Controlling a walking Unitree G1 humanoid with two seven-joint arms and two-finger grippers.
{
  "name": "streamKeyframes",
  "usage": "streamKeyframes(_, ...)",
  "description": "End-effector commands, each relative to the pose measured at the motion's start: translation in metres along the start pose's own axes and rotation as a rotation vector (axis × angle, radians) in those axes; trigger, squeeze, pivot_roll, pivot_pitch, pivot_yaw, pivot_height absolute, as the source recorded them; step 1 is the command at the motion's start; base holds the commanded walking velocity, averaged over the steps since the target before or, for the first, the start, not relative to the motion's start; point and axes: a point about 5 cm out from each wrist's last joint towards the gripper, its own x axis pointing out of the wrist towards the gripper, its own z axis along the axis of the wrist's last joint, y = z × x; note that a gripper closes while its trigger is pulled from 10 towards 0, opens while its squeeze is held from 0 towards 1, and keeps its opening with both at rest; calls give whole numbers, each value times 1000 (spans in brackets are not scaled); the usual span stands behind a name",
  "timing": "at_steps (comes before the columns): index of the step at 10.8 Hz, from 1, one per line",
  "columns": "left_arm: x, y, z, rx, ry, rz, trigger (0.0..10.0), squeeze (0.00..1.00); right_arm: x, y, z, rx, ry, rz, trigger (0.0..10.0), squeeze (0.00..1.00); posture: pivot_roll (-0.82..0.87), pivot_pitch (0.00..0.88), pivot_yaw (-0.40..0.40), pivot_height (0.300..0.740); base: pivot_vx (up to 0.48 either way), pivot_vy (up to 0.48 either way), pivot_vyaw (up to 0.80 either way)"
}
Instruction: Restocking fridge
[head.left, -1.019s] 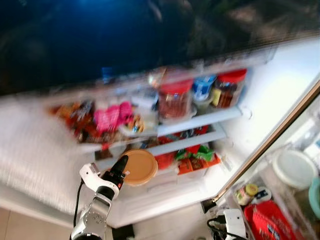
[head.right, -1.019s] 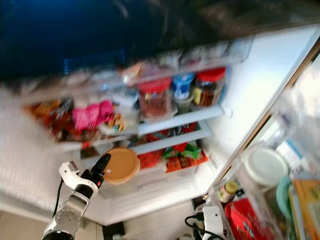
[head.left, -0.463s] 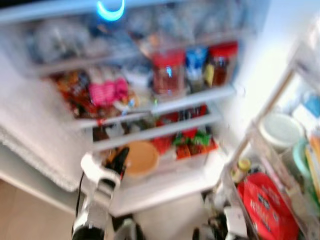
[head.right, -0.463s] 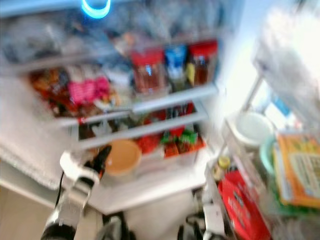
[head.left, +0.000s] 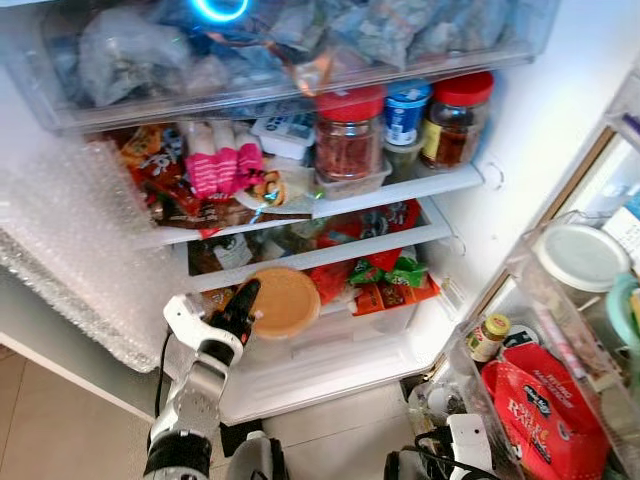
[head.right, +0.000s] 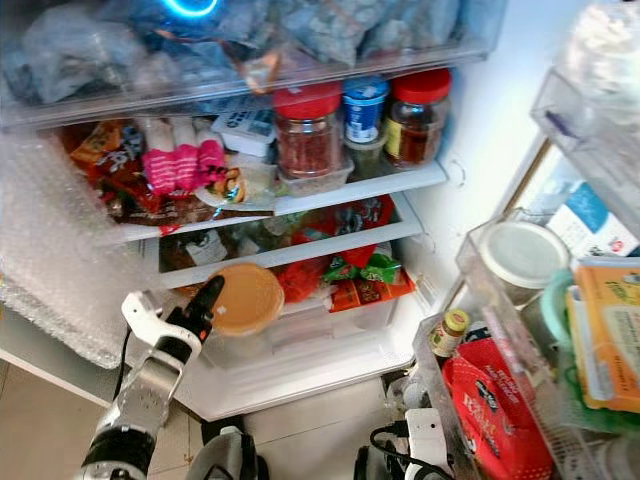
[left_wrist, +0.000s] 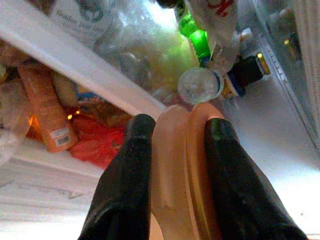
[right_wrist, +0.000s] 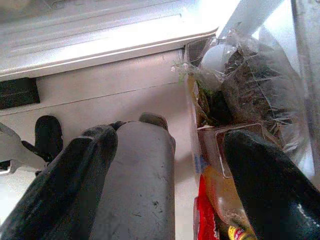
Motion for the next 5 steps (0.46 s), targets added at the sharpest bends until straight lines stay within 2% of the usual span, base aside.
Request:
streamKeyframes(1,0,2,2,-14,-16,1,10000,0,-2,2,-11,14,41,8,10000,0,-69,143,32,656,0,0,0)
streamKeyframes(5,7,-1,1,-15,-24,-9,10000,0,-2,2,-12,7,50,20,10000,0,-70,150,26,656,0,0,0)
